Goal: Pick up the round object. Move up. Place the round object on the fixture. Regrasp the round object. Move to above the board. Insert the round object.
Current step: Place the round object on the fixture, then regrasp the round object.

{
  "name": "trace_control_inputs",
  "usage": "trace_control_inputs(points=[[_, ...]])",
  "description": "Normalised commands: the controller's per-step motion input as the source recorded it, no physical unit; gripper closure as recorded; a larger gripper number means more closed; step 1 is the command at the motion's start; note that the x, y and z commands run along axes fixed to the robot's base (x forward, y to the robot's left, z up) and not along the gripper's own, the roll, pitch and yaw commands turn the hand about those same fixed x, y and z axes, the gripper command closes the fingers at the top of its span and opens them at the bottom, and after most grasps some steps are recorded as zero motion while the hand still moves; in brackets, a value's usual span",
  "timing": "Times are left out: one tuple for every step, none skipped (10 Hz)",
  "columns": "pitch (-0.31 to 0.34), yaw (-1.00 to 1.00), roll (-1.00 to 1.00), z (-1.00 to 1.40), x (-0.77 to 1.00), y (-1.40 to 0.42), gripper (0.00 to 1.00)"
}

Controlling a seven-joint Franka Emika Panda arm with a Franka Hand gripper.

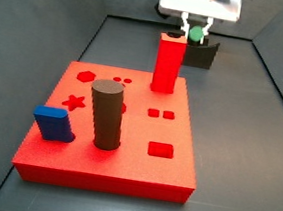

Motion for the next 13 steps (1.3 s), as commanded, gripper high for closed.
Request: trace_control_inputs(points=[[-0.044,-0.11,-0.15,-0.22,0.09,0.05,1.00],[0.000,0.00,0.00,0.00,0.00,0.00,0.00],[-0.024,0.06,-0.02,1.00,0.00,0.00,0.00],[-0.022,0.06,-0.02,1.00,0.00,0.00,0.00],[-0.008,0.06,-0.01,1.00,-0.02,0.01,0.00],[0.014,0.06,0.01,1.00,-0.03,0.00,0.00],[0.039,0.05,0.02,1.00,-0.03,0.00,0.00],[0.073,0.04,0.02,0.89,-0.03,0.01,0.00],[0.086,0.03,0.02,0.77,-0.03,0.01,0.00],[0.103,0.01,0.03,0.52,-0.02,0.01,0.00],[0.109,0.00,0.04,0.40,-0.02,0.01,0.00],[0.069,0.01,1.00,1.00,-0.12,-0.84,0.00],[0.068,0.01,1.00,0.90,-0.12,-0.83,0.00]])
